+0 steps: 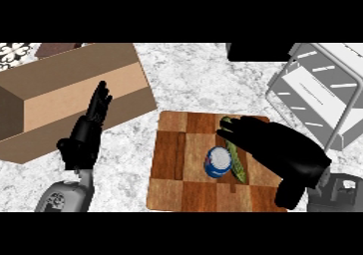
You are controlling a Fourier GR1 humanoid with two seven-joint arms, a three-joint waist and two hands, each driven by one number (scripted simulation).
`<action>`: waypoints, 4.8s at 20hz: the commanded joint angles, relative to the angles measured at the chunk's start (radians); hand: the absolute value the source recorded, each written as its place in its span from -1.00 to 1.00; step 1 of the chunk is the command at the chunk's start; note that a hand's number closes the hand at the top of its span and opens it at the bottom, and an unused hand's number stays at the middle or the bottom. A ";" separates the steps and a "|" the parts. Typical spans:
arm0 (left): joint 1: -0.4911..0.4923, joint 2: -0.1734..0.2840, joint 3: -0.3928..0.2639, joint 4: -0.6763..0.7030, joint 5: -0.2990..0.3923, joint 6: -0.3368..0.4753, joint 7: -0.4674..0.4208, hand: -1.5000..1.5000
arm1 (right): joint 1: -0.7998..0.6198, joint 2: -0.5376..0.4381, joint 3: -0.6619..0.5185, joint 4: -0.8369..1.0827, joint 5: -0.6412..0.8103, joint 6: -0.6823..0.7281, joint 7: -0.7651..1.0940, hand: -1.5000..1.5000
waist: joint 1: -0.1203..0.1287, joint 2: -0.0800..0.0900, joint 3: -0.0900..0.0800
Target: Pick the can from the cutting board and place it in the tiered basket
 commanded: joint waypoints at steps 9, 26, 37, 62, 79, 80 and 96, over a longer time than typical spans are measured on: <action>0.005 -0.023 0.017 -0.050 -0.026 -0.020 0.054 0.00 | 0.041 0.063 -0.052 -0.010 0.058 0.069 -0.106 -1.00 | -0.003 0.000 -0.001; 0.004 -0.052 0.045 0.007 -0.053 -0.039 -0.001 0.00 | 0.001 0.238 0.031 0.224 0.273 -0.013 -0.136 -1.00 | -0.001 0.001 -0.001; 0.048 -0.085 0.005 -0.033 -0.102 -0.024 0.001 0.00 | -0.005 0.303 0.016 0.363 0.344 -0.106 -0.201 -1.00 | 0.001 0.001 -0.001; 0.020 -0.049 0.073 -0.049 -0.046 -0.085 0.043 0.00 | 0.094 0.259 -0.033 0.403 0.503 -0.480 -0.339 1.00 | -0.003 -0.001 -0.001; -0.022 -0.056 0.108 0.037 -0.067 -0.044 -0.010 0.00 | 0.467 -0.289 -0.599 0.084 0.253 -0.571 -0.527 1.00 | -0.030 -0.001 -0.002; 0.039 -0.049 0.086 -0.017 -0.057 -0.071 -0.012 0.00 | 0.458 -0.290 -0.638 0.022 0.216 -0.526 -0.496 1.00 | -0.027 -0.004 -0.002; 0.049 -0.082 0.035 0.000 -0.088 -0.055 -0.026 0.00 | 0.102 -0.480 -1.064 0.087 -0.384 0.083 -0.255 1.00 | 0.003 0.000 -0.003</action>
